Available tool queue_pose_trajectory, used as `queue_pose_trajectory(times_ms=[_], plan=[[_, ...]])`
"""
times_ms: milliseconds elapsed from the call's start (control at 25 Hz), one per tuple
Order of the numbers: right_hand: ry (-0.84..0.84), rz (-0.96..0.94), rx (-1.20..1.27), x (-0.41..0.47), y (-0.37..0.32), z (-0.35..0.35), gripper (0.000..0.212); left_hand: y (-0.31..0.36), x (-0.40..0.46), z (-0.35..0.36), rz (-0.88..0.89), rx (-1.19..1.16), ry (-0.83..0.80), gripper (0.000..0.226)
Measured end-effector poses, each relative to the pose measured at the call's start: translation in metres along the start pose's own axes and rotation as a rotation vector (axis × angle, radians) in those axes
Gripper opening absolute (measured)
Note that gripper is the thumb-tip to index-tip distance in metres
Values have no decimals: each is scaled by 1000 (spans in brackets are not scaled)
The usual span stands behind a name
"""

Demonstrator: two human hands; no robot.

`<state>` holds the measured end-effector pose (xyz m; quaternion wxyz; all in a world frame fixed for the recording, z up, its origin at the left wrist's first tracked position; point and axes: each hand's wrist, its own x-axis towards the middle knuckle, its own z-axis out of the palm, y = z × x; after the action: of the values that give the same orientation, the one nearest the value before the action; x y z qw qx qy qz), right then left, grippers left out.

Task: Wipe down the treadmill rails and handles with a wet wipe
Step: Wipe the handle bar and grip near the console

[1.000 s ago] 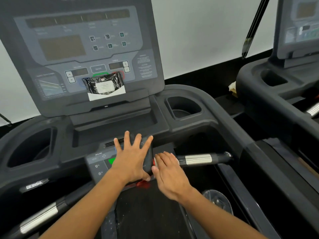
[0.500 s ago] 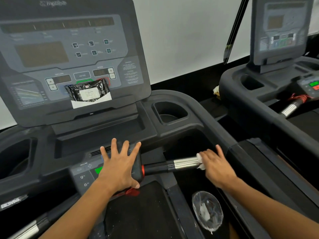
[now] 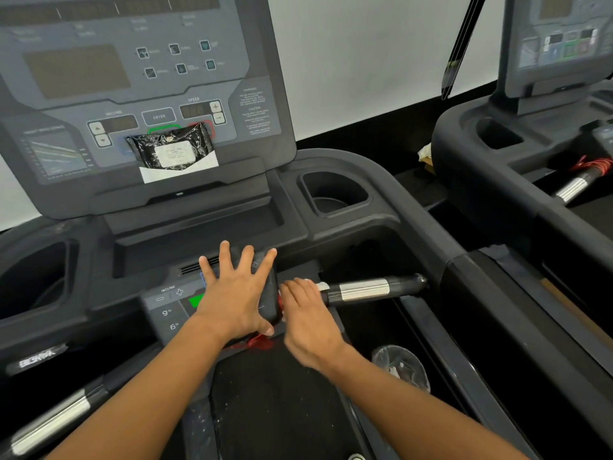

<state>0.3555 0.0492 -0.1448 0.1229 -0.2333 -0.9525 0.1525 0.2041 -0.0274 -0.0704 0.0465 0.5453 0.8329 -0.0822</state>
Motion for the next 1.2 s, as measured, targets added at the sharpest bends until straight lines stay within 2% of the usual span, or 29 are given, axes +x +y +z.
queue_pose_trajectory(times_ms=[80,240,360,520,640,760,880,1000,1080,1200], plan=[[-31,-42,-33,4,-4,-2,65,0,0,0,1,3,-4,145],[-90,-113,-217,-12,53,-24,71,-3,0,2,9,-13,-1,148],[-97,-1,-281,-31,116,-45,56,-3,0,3,13,-7,14,148],[-211,137,-447,-59,181,-77,68,-3,2,4,8,-2,9,149],[-199,224,-526,-58,168,-58,68,-4,4,6,7,3,1,150],[-160,161,-625,-53,165,-56,59,-5,4,8,5,-5,7,150],[-299,97,-711,-44,188,-85,45,-6,5,8,3,-2,3,150],[-385,92,-740,-41,194,-92,50,-5,5,8,-2,0,-6,150],[-359,112,-756,-43,189,-89,52,-6,5,9,-4,-2,-5,150],[-284,164,-784,-49,180,-88,39,-6,5,8,0,-9,-7,151]])
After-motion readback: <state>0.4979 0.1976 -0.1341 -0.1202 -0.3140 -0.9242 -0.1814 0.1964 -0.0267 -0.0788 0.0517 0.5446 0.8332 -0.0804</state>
